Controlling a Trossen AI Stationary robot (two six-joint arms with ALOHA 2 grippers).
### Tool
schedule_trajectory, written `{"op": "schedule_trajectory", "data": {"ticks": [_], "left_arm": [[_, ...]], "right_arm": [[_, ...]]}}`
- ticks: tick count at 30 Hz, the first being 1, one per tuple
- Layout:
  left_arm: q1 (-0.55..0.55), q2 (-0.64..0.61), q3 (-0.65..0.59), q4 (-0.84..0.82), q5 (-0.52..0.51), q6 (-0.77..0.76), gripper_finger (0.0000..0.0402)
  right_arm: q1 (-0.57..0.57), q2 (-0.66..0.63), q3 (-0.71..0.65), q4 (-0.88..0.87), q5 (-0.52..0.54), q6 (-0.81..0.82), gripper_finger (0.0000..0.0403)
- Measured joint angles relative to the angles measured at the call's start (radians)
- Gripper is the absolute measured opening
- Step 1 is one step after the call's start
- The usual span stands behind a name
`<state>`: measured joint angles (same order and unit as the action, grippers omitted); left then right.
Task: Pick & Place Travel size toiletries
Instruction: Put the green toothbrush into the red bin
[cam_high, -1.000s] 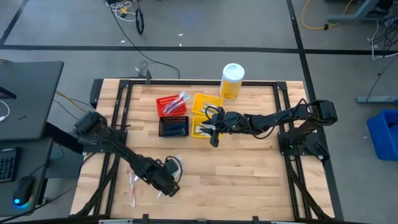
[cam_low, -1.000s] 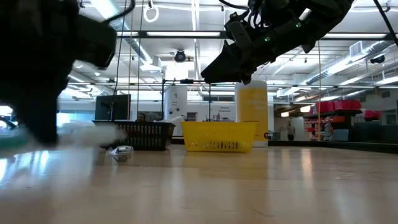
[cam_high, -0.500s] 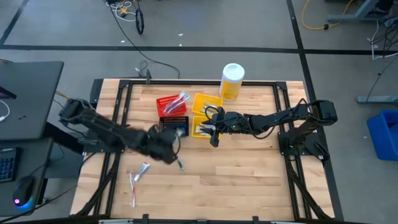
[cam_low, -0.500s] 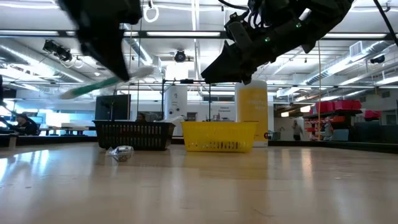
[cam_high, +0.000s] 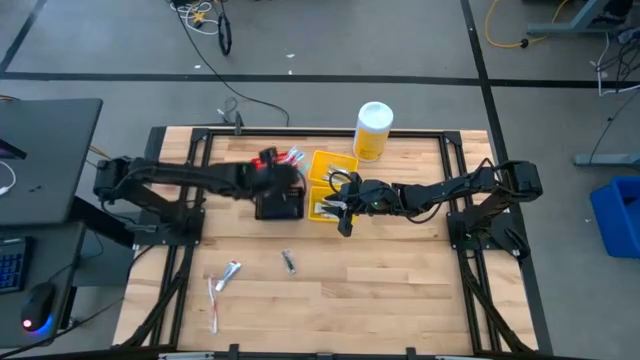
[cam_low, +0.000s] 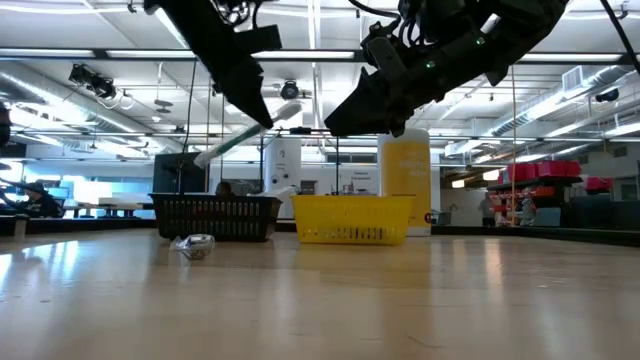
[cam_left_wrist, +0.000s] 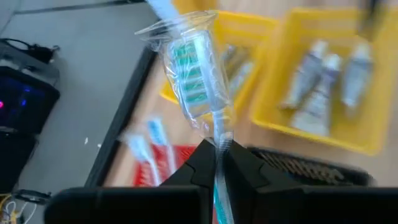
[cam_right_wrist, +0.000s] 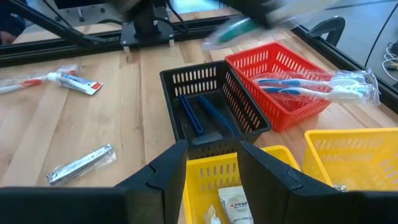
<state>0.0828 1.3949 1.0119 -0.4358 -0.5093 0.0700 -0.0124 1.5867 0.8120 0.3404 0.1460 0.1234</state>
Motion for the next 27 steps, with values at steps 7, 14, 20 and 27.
{"op": "schedule_trajectory", "data": {"ticks": [7, 14, 20, 27], "left_arm": [[0.187, 0.0, 0.0, 0.056, 0.087, 0.077, 0.0022], [0.298, 0.107, 0.001, 0.121, 0.207, 0.151, 0.0022], [0.305, 0.217, -0.002, 0.168, 0.073, 0.274, 0.0022], [0.319, 0.241, -0.001, 0.168, 0.108, 0.269, 0.0021]], "right_arm": [[0.0, 0.0, 0.0, 0.0, 0.0, 0.0, 0.0151], [0.0, 0.0, 0.0, 0.0, 0.0, 0.0, 0.015], [0.0, 0.0, 0.0, -0.001, 0.0, 0.0, 0.015], [0.0, 0.0, 0.0, -0.001, 0.0, 0.0, 0.0151]]}}
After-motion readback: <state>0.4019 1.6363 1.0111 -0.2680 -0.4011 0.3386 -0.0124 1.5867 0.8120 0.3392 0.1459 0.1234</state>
